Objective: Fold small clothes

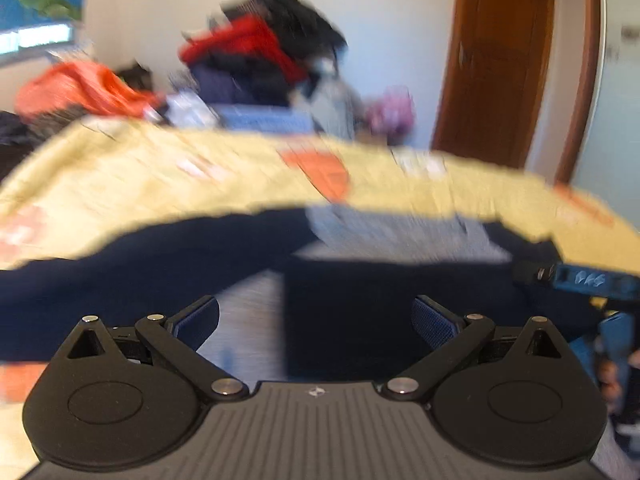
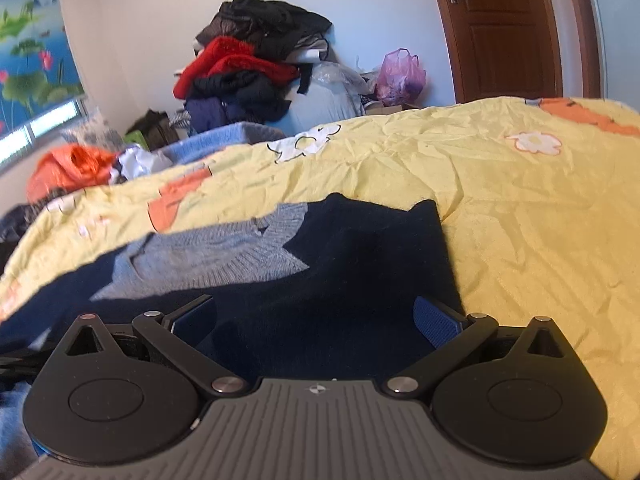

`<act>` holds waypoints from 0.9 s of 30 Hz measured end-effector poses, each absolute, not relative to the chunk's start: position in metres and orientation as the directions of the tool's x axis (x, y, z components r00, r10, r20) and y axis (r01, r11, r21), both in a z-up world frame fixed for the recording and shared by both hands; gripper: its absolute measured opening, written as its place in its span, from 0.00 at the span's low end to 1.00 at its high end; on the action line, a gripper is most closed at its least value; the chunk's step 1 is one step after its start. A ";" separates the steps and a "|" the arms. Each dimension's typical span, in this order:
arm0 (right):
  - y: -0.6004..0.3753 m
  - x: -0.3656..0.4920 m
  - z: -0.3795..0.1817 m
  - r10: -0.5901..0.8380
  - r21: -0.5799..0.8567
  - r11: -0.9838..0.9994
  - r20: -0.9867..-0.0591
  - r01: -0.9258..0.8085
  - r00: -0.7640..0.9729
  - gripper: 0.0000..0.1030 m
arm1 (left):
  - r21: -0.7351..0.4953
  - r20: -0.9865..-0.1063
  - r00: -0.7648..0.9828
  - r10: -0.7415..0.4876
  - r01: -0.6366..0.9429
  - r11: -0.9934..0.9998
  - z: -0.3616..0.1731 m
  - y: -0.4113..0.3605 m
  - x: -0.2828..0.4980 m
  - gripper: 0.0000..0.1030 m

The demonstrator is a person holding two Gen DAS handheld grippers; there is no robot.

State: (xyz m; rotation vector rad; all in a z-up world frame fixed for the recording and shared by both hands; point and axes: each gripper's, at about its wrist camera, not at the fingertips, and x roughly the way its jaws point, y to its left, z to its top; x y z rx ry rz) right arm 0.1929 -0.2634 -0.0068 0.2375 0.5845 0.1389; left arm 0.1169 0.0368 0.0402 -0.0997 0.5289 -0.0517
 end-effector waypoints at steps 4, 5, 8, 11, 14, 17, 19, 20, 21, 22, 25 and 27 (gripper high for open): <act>-0.265 0.192 -0.007 0.212 0.289 0.955 -0.516 -0.065 0.830 1.00 | -0.262 -0.463 0.886 0.000 -0.137 0.955 0.050 0.139 0.068 1.00; -0.266 0.192 -0.007 0.217 0.298 0.952 -0.512 -0.065 0.831 1.00 | -0.333 -0.471 0.882 0.006 -0.184 0.925 0.047 0.171 0.060 1.00; -0.268 0.192 -0.008 0.222 0.307 0.949 -0.507 -0.066 0.833 1.00 | -0.535 -0.510 0.856 0.085 -0.393 0.748 0.030 0.271 0.033 1.00; -0.270 0.191 -0.008 0.225 0.315 0.947 -0.502 -0.066 0.835 1.00 | -0.709 -0.488 0.859 0.157 -0.495 0.503 0.015 0.352 0.002 1.00; -0.273 0.191 -0.008 0.233 0.333 0.941 -0.494 -0.065 0.838 1.00 | -0.807 -0.467 0.874 0.132 -0.483 0.340 -0.001 0.396 -0.009 1.00; -0.275 0.190 -0.009 0.237 0.342 0.938 -0.489 -0.066 0.839 1.00 | -0.814 -0.456 0.882 0.117 -0.466 0.346 -0.004 0.407 -0.002 1.00; -0.276 0.190 -0.009 0.239 0.347 0.936 -0.487 -0.065 0.840 1.00 | -0.793 -0.465 0.872 0.154 -0.487 0.365 -0.002 0.407 0.005 1.00; -0.276 0.190 -0.009 0.240 0.348 0.935 -0.486 -0.065 0.840 1.00 | -0.786 -0.463 0.870 0.169 -0.491 0.376 -0.003 0.406 0.008 1.00; -0.276 0.190 -0.009 0.240 0.348 0.935 -0.486 -0.065 0.840 1.00 | -0.771 -0.469 0.864 0.185 -0.502 0.391 -0.003 0.409 0.013 1.00; -0.276 0.190 -0.009 0.241 0.350 0.935 -0.485 -0.066 0.841 1.00 | -0.744 -0.489 0.848 0.204 -0.528 0.410 -0.003 0.410 0.019 1.00; -0.278 0.189 -0.009 0.245 0.359 0.931 -0.481 -0.066 0.842 1.00 | -0.694 -0.546 0.808 0.222 -0.584 0.421 -0.012 0.417 0.032 0.84; -0.279 0.189 -0.009 0.249 0.369 0.927 -0.476 -0.066 0.844 1.00 | -0.644 -0.591 0.764 0.260 -0.640 0.419 -0.019 0.419 0.036 0.32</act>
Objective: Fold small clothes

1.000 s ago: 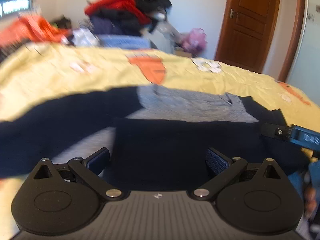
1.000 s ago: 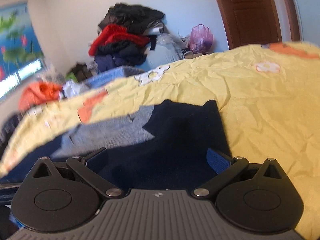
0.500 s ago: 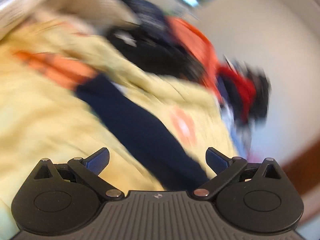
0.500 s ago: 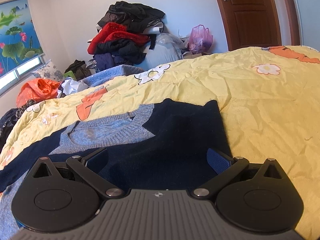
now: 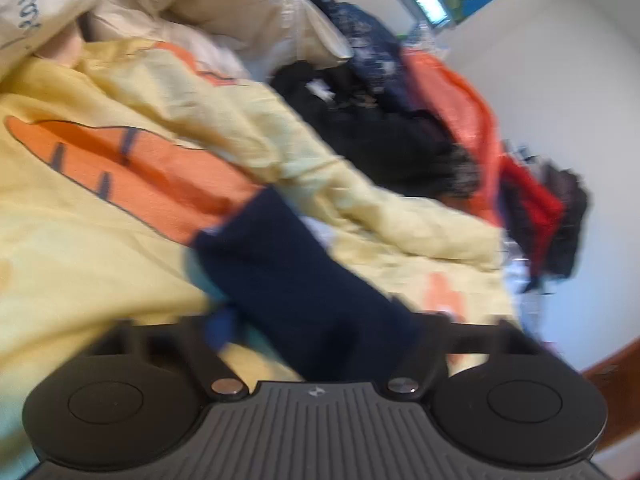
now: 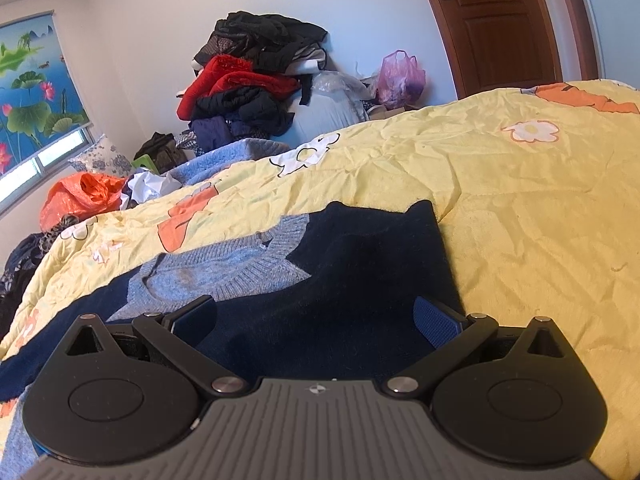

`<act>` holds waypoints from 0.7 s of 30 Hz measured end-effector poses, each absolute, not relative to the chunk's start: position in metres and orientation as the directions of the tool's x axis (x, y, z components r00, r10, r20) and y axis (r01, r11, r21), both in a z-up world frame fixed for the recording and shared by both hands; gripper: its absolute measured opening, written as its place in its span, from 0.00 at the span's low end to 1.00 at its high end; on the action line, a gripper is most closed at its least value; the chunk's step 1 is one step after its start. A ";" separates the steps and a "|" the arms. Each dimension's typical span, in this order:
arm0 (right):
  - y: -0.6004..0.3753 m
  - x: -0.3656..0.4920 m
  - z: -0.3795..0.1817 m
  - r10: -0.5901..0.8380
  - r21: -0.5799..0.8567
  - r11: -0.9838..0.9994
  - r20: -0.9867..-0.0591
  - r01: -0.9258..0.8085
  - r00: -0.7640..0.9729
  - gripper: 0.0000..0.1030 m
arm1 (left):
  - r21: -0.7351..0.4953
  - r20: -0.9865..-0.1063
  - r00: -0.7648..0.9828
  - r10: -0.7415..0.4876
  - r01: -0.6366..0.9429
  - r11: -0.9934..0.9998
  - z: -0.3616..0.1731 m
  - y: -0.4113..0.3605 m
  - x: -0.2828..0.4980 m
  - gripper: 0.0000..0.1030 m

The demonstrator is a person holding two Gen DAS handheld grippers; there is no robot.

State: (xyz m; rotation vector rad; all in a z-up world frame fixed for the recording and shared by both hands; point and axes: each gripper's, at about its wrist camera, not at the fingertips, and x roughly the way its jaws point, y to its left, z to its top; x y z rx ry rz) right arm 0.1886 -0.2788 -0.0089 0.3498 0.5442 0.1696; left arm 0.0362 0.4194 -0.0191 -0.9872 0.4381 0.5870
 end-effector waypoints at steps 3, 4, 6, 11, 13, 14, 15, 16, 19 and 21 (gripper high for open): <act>-0.280 0.188 -0.009 0.254 0.382 0.922 -0.470 -0.066 0.845 1.00 | -0.593 -0.625 0.720 0.302 -0.689 0.416 -0.025 0.418 0.035 0.14; -0.280 0.188 -0.009 0.255 0.384 0.921 -0.468 -0.066 0.846 1.00 | -0.571 -0.623 0.713 0.323 -0.696 0.434 -0.022 0.414 0.036 0.11; -0.280 0.188 -0.009 0.255 0.385 0.921 -0.467 -0.065 0.846 1.00 | -0.498 -0.613 0.689 0.387 -0.717 0.488 -0.008 0.399 0.039 0.05; -0.282 0.187 -0.010 0.260 0.391 0.918 -0.464 -0.068 0.847 1.00 | -0.419 -0.510 0.762 0.399 -0.625 0.658 0.041 0.318 0.069 0.05; -0.285 0.187 -0.010 0.268 0.410 0.910 -0.454 -0.068 0.849 1.00 | -0.394 -0.449 0.839 0.307 -0.495 0.775 0.060 0.260 0.088 0.05; -0.285 0.186 -0.010 0.272 0.417 0.906 -0.451 -0.069 0.850 1.00 | -0.373 -0.423 0.874 0.239 -0.409 0.833 0.066 0.226 0.097 0.05; -0.287 0.186 -0.010 0.275 0.423 0.904 -0.448 -0.069 0.851 1.00 | -0.352 -0.407 0.901 0.150 -0.306 0.885 0.068 0.188 0.105 0.05; -0.287 0.186 -0.011 0.276 0.426 0.902 -0.446 -0.070 0.851 1.00 | -0.334 -0.407 0.912 0.048 -0.197 0.922 0.066 0.150 0.113 0.05; -0.287 0.186 -0.010 0.278 0.429 0.901 -0.445 -0.070 0.852 1.00 | -0.262 -0.505 0.845 -0.177 0.045 0.964 0.038 0.043 0.126 0.05; -0.287 0.186 -0.010 0.281 0.435 0.898 -0.442 -0.070 0.852 1.00 | -0.182 -0.593 0.774 -0.223 0.140 0.973 0.012 -0.010 0.128 0.05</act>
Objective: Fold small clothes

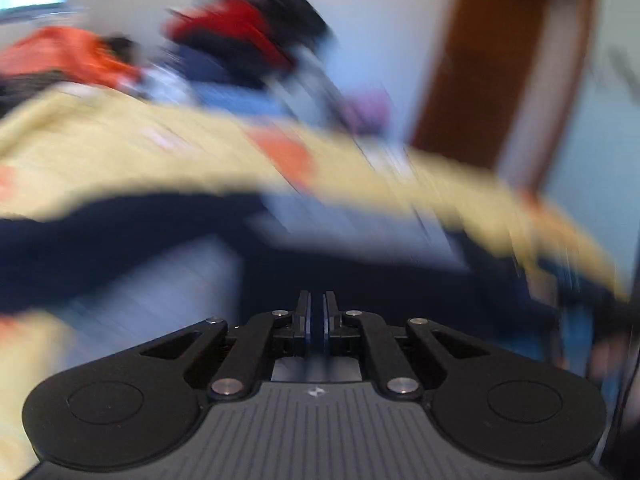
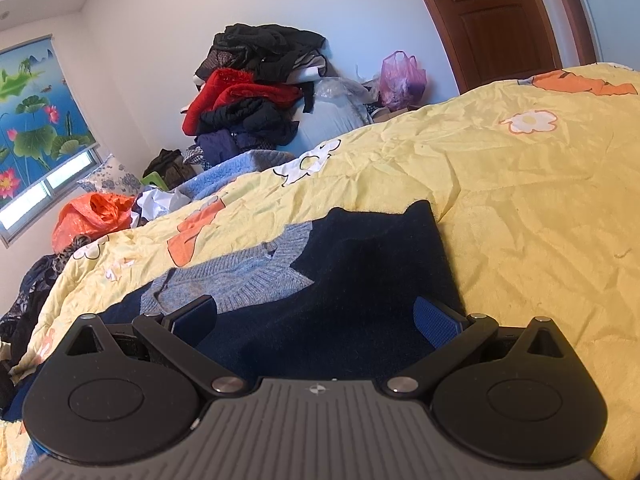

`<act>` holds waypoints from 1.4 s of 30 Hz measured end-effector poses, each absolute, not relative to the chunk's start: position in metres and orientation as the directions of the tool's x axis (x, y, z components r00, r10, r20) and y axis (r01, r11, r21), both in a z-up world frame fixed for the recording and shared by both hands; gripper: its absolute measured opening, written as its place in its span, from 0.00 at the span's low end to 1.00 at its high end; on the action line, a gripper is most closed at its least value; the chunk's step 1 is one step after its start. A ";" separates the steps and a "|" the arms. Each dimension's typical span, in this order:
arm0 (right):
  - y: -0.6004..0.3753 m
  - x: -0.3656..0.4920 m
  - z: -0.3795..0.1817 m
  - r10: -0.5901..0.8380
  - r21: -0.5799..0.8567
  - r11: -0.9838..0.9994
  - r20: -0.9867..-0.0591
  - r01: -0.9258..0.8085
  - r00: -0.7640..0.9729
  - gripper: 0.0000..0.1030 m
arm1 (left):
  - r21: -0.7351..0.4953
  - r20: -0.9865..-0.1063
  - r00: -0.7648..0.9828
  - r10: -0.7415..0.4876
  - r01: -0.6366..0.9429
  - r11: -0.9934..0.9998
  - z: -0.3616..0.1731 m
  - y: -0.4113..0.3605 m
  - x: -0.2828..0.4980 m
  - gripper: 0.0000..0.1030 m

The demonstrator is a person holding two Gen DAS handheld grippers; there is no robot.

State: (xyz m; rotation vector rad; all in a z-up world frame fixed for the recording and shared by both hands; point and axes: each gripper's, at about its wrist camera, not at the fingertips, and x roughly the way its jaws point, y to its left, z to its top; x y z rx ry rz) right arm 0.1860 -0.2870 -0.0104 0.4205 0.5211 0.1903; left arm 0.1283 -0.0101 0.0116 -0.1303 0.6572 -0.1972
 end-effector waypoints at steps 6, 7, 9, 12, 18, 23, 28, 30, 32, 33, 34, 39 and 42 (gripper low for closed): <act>-0.290 0.185 -0.011 0.289 0.453 0.889 -0.431 -0.072 0.855 0.99 | -0.117 -0.529 0.815 -0.236 0.205 0.972 0.029 -0.012 0.090 0.11; -0.290 0.184 -0.011 0.290 0.455 0.888 -0.430 -0.072 0.855 0.99 | -0.161 -0.504 0.832 -0.232 0.173 0.972 0.035 0.008 0.084 0.12; -0.290 0.184 -0.011 0.291 0.456 0.887 -0.429 -0.073 0.855 0.99 | -0.238 -0.475 0.864 -0.168 0.058 0.970 0.043 0.057 0.078 0.37; -0.291 0.184 -0.011 0.295 0.463 0.883 -0.426 -0.074 0.856 1.00 | -0.173 -0.413 0.894 0.175 -0.265 0.949 0.053 0.131 0.065 0.90; -0.291 0.185 -0.011 0.292 0.457 0.886 -0.429 -0.073 0.855 1.00 | 0.078 -0.339 0.774 0.535 -0.544 0.836 0.052 0.234 0.059 0.93; -0.290 0.185 -0.011 0.288 0.448 0.891 -0.434 -0.073 0.854 1.00 | 0.302 -0.345 0.768 0.540 -0.453 0.838 0.031 0.244 0.075 0.93; -0.290 0.185 -0.011 0.288 0.448 0.891 -0.434 -0.073 0.854 1.00 | 0.398 -0.451 0.690 0.567 -0.413 0.819 -0.002 0.246 0.104 0.92; -0.290 0.185 -0.011 0.288 0.448 0.891 -0.434 -0.073 0.854 1.00 | 0.331 -0.471 0.693 0.546 -0.435 0.837 0.001 0.257 0.101 0.92; -0.290 0.185 -0.011 0.288 0.448 0.891 -0.434 -0.073 0.854 1.00 | 0.260 -0.481 0.703 0.523 -0.455 0.852 0.006 0.269 0.095 0.76; -0.290 0.185 -0.011 0.289 0.449 0.891 -0.434 -0.073 0.854 1.00 | 0.234 -0.498 0.695 0.518 -0.468 0.853 0.006 0.276 0.094 0.56; -0.290 0.185 -0.011 0.289 0.449 0.890 -0.433 -0.073 0.854 1.00 | 0.199 -0.519 0.690 0.505 -0.477 0.856 0.006 0.283 0.093 0.46; -0.290 0.186 -0.011 0.291 0.452 0.889 -0.431 -0.074 0.854 1.00 | 0.081 -0.544 0.690 0.478 -0.523 0.848 0.007 0.302 0.085 0.18; -0.290 0.186 -0.011 0.290 0.452 0.889 -0.432 -0.074 0.854 1.00 | 0.127 -0.443 0.720 0.534 -0.539 0.833 0.021 0.286 0.076 0.09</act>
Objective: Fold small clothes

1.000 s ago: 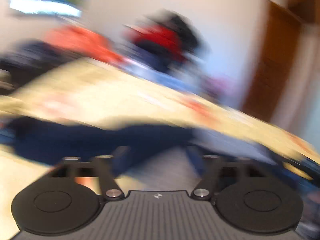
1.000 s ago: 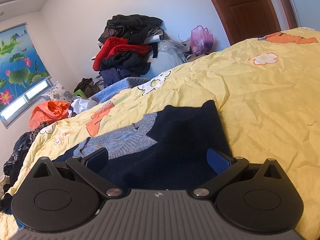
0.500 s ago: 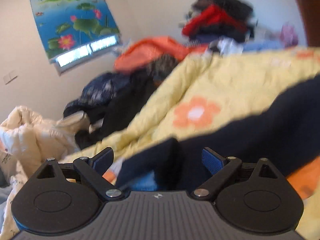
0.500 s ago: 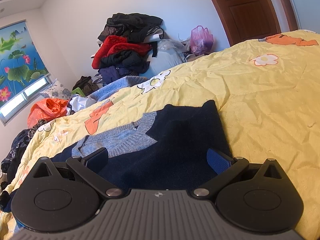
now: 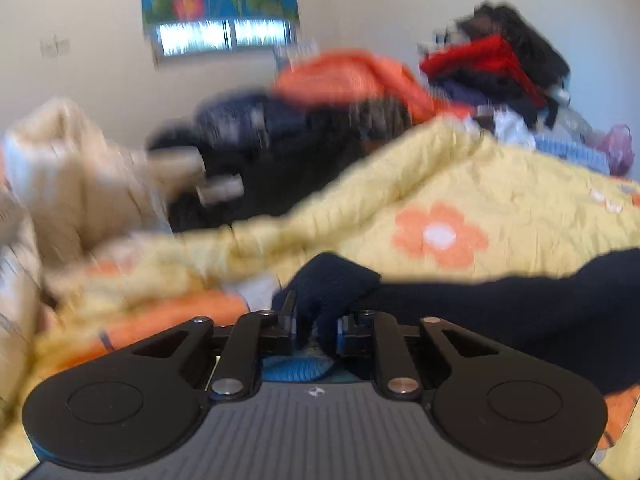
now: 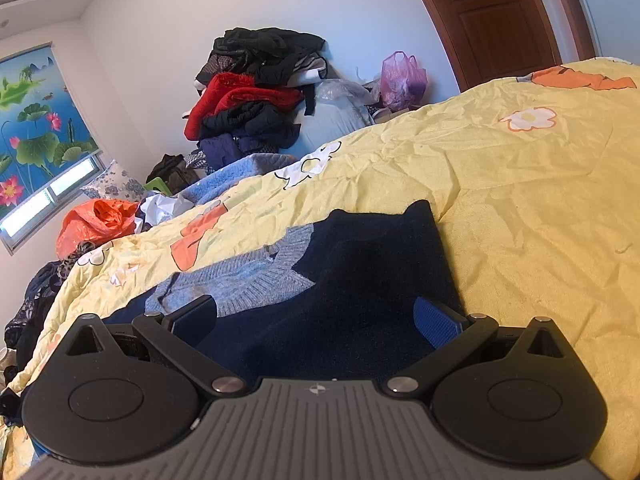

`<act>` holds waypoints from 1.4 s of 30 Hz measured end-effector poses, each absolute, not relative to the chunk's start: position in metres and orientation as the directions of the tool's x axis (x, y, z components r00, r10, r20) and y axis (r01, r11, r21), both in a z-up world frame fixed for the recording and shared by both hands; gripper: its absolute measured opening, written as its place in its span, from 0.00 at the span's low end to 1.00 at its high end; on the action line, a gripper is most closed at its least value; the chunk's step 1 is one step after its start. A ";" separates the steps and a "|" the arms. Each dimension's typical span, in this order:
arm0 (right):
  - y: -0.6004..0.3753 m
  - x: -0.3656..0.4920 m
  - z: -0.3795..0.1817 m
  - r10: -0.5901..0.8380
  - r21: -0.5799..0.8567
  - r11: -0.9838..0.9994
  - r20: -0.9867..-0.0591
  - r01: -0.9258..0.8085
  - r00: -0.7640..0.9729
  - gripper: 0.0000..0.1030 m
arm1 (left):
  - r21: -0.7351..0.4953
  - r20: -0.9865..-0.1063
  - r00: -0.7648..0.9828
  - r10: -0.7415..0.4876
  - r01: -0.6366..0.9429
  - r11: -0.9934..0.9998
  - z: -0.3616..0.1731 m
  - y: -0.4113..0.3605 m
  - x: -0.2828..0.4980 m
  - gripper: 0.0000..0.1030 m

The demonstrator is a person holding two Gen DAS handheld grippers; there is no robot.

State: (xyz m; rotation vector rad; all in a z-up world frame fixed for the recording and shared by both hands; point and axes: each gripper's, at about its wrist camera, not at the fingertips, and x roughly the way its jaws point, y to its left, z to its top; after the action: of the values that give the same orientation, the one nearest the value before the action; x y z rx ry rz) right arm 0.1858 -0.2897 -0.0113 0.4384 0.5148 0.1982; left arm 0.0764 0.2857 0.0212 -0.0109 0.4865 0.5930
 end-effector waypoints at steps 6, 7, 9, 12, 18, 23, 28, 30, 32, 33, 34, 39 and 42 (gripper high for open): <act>-0.290 0.186 -0.011 0.292 0.458 0.886 -0.428 -0.074 0.855 1.00 | 0.470 -0.057 0.897 0.438 -0.363 0.805 0.056 0.155 0.075 0.08; -0.289 0.186 -0.011 0.292 0.457 0.887 -0.428 -0.074 0.855 1.00 | 0.508 -0.035 0.928 0.372 -0.304 0.806 0.058 0.128 0.079 0.08; -0.290 0.186 -0.011 0.293 0.458 0.886 -0.428 -0.074 0.855 1.00 | 0.555 -0.039 0.969 0.242 -0.181 0.812 0.057 0.075 0.088 0.08; -0.290 0.186 -0.011 0.295 0.462 0.884 -0.426 -0.075 0.855 1.00 | 0.543 -0.171 0.985 0.036 0.064 0.837 0.045 0.000 0.100 0.11; -0.291 0.186 -0.012 0.297 0.465 0.882 -0.424 -0.075 0.856 0.99 | 0.454 -0.371 0.926 -0.076 0.252 0.855 0.014 -0.071 0.090 0.25; -0.290 0.186 -0.012 0.299 0.471 0.879 -0.421 -0.076 0.856 1.00 | 0.141 -0.321 0.936 -0.144 0.198 0.970 0.028 -0.025 0.047 1.00; -0.288 0.186 -0.011 0.292 0.456 0.887 -0.430 -0.074 0.854 1.00 | -0.168 -0.268 0.956 -0.116 0.073 0.983 0.028 0.038 0.032 1.00; -0.286 0.187 -0.011 0.283 0.438 0.896 -0.440 -0.072 0.852 1.00 | -0.215 -0.279 0.958 -0.070 0.009 0.977 0.020 0.052 0.032 1.00; -0.280 0.187 -0.010 0.262 0.397 0.915 -0.461 -0.067 0.848 1.00 | -0.293 -0.298 0.951 -0.085 -0.006 0.956 0.020 0.065 0.036 1.00; -0.274 0.187 -0.008 0.244 0.363 0.929 -0.476 -0.063 0.845 1.00 | -0.324 -0.286 0.954 -0.086 -0.012 0.946 0.019 0.071 0.035 1.00; -0.268 0.186 -0.006 0.218 0.314 0.947 -0.496 -0.061 0.840 0.99 | -0.352 -0.288 0.955 -0.073 -0.035 0.935 0.018 0.077 0.034 1.00; -0.207 0.142 0.021 0.295 0.156 0.955 -0.414 -0.252 0.861 0.98 | -0.510 -0.338 0.940 0.039 -0.218 0.832 0.008 0.115 0.030 1.00; -0.144 0.112 0.032 0.417 -0.033 0.881 -0.414 -0.471 0.809 0.98 | -0.588 -0.386 0.921 0.053 -0.290 0.755 -0.003 0.135 0.030 1.00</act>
State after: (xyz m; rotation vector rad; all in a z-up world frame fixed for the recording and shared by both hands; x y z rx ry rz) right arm 0.1117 -0.1437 0.0323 -0.1366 0.4103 0.4764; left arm 0.0302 0.1349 -0.0028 -0.6934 0.3610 0.1919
